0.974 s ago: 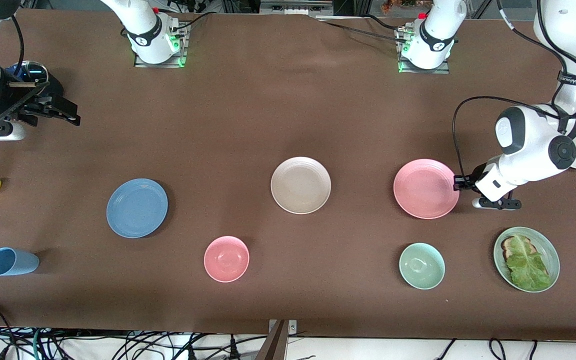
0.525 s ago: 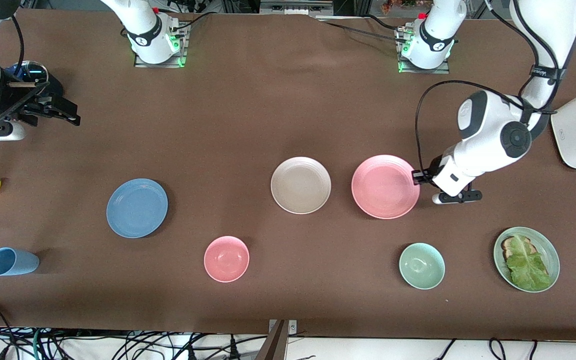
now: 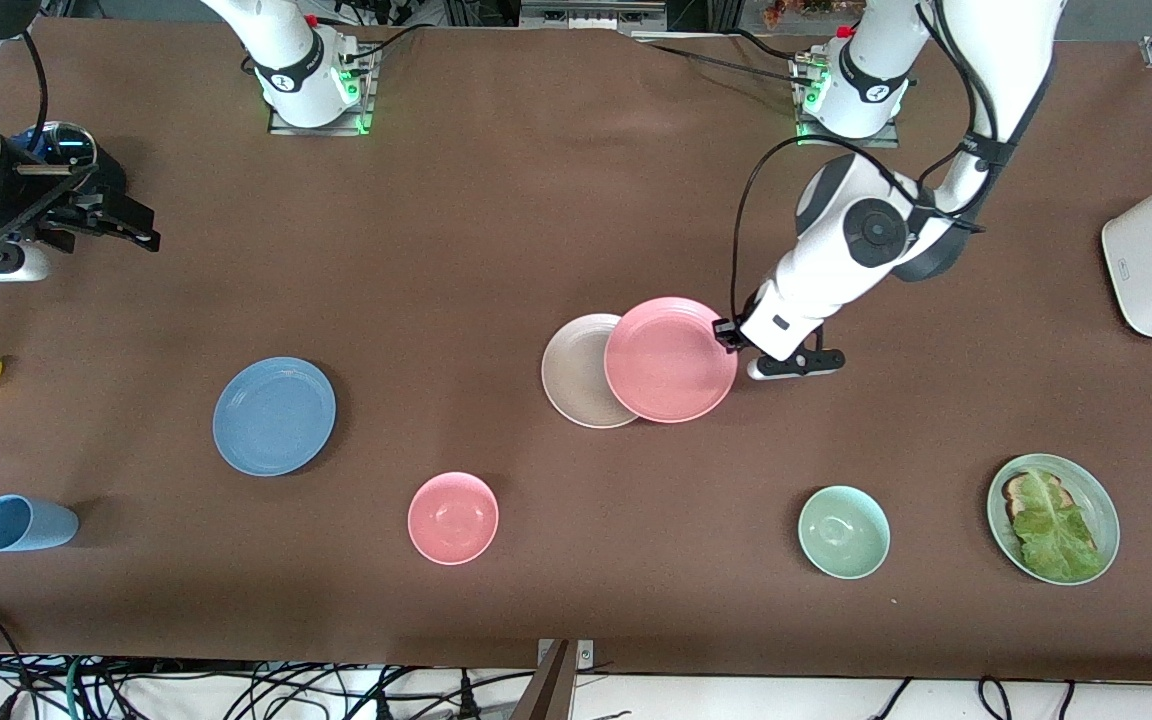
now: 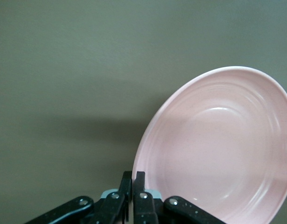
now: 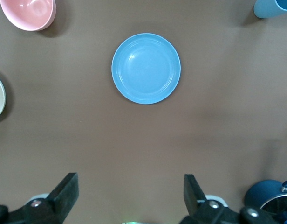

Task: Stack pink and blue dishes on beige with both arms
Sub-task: 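Slide the pink plate with the left gripper onto the beige plate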

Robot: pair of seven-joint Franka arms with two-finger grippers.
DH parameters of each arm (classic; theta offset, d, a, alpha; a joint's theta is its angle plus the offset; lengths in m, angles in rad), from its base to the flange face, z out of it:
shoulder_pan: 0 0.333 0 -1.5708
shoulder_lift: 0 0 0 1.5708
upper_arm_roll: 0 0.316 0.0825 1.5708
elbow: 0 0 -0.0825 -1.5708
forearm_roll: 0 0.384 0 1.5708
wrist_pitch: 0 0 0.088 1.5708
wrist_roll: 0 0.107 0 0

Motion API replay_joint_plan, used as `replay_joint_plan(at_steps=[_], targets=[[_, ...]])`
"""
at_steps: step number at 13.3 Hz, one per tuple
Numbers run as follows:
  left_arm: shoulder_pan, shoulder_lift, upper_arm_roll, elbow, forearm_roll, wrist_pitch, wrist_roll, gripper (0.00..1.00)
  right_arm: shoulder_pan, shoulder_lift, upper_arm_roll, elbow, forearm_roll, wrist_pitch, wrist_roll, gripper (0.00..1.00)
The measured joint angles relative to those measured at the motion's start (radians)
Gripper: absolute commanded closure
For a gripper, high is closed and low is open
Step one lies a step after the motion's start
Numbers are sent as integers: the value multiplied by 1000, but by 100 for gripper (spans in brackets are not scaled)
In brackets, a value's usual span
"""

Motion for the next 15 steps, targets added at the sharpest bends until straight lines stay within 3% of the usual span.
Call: replay_joint_plan(at_steps=[4, 9, 11, 12, 15], targets=[[-73, 105, 2, 50, 111, 44, -124, 100, 0, 0, -1, 0, 0, 1, 0, 0], [-108, 212, 11, 164, 147, 44, -147, 100, -6, 15, -5, 0, 0, 2, 0, 0], [-116, 225, 24, 178, 147, 44, -147, 27, -6, 29, -4, 0, 0, 2, 0, 0], [-117, 227, 32, 186, 147, 44, -147, 0, -5, 32, -3, 0, 0, 2, 0, 0], [-113, 227, 43, 232, 148, -16, -147, 0, 2, 35, 3, 0, 0, 2, 0, 0]])
